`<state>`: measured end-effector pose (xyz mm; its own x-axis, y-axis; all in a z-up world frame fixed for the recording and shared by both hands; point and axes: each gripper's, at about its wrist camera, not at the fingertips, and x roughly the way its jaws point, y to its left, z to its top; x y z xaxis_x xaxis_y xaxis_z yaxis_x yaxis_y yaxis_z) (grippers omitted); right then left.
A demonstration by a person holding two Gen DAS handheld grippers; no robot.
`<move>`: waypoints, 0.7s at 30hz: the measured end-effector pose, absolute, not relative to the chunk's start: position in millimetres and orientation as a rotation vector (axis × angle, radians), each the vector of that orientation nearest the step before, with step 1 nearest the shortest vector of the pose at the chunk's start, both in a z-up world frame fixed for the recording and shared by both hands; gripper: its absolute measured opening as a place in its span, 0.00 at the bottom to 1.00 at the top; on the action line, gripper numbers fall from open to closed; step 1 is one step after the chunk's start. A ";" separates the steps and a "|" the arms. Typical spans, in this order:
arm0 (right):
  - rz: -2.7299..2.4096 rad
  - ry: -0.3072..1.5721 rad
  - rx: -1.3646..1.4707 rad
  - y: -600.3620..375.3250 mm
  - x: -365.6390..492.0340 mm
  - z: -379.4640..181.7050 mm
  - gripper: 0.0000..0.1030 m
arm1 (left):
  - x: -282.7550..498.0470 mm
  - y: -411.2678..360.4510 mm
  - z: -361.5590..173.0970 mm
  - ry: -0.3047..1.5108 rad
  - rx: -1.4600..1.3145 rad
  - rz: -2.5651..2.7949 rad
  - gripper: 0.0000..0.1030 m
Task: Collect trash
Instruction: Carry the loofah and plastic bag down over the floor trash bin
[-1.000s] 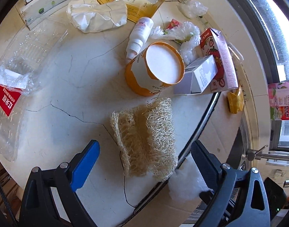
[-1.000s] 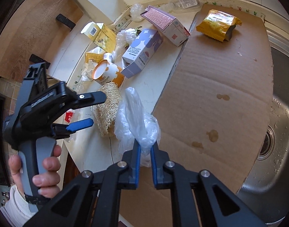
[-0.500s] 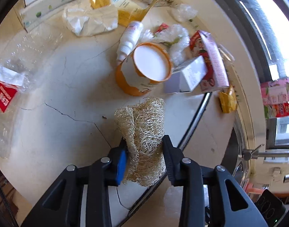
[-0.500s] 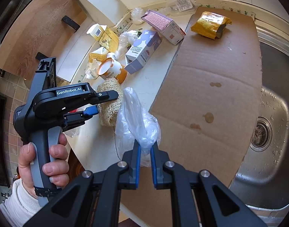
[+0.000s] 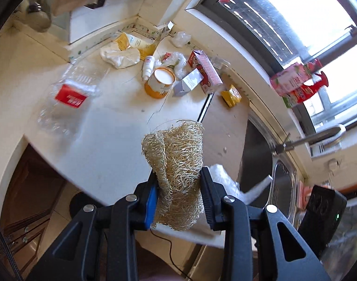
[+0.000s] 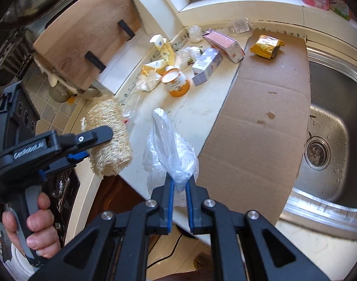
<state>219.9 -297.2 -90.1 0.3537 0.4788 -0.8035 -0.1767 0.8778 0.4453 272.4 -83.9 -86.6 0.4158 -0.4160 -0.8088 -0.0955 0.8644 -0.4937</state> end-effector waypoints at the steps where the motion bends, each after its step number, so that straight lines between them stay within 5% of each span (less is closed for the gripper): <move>1: 0.434 1.132 0.301 -291.2 208.7 -88.2 0.09 | 255.3 -78.8 -82.4 1.132 -0.496 -0.213 0.31; 13: 0.438 1.101 0.293 -227.2 84.1 -88.6 0.09 | 100.6 -18.0 -80.9 1.088 -0.345 -0.148 0.31; 21: 0.437 1.202 0.273 -193.4 42.8 -128.3 0.09 | 42.8 3.3 -128.1 1.148 -0.254 -0.104 0.32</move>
